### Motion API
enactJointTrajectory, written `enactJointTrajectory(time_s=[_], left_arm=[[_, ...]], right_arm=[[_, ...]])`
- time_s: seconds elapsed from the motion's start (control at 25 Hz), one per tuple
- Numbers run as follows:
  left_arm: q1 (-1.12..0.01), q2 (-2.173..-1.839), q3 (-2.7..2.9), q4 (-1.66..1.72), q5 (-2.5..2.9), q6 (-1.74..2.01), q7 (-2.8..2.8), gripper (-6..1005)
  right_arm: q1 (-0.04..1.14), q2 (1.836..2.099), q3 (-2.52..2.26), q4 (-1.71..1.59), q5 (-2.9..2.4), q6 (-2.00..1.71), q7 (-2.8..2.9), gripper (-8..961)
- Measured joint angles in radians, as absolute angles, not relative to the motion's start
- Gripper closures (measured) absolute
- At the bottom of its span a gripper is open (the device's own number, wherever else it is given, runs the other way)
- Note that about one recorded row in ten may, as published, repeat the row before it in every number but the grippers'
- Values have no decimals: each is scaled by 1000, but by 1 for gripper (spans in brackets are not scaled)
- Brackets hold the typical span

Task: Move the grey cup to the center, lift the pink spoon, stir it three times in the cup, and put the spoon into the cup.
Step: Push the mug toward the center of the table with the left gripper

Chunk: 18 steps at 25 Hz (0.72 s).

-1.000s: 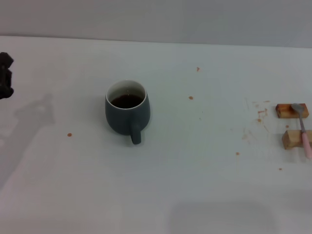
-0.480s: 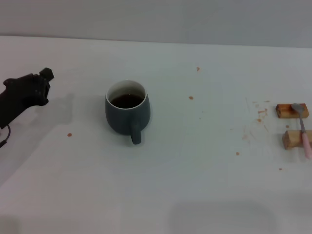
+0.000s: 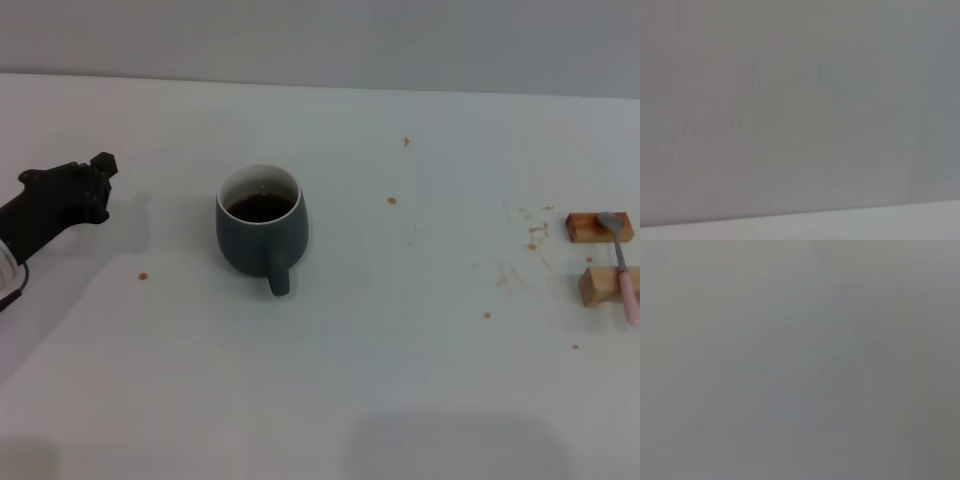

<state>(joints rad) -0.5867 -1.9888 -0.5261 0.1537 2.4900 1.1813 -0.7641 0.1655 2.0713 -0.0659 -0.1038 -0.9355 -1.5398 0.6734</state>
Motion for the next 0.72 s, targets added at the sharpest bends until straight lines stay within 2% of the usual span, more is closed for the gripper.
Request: enactJointTrajectory(time_s=[0.44, 0.6, 0.72], left_arm=[[-649, -2026, -486, 156, 2490, 1075, -737, 1000], [-655, -2030, -486, 156, 2490, 1064, -737, 1000], [-665, -2046, -476, 156, 2490, 1046, -716, 1000]], right_arm=[[136, 2069, -40, -179, -935, -1551, 802, 365], [140, 2069, -39, -180, -934, -1557, 804, 365], [141, 2069, -39, -179, -934, -1557, 805, 365]])
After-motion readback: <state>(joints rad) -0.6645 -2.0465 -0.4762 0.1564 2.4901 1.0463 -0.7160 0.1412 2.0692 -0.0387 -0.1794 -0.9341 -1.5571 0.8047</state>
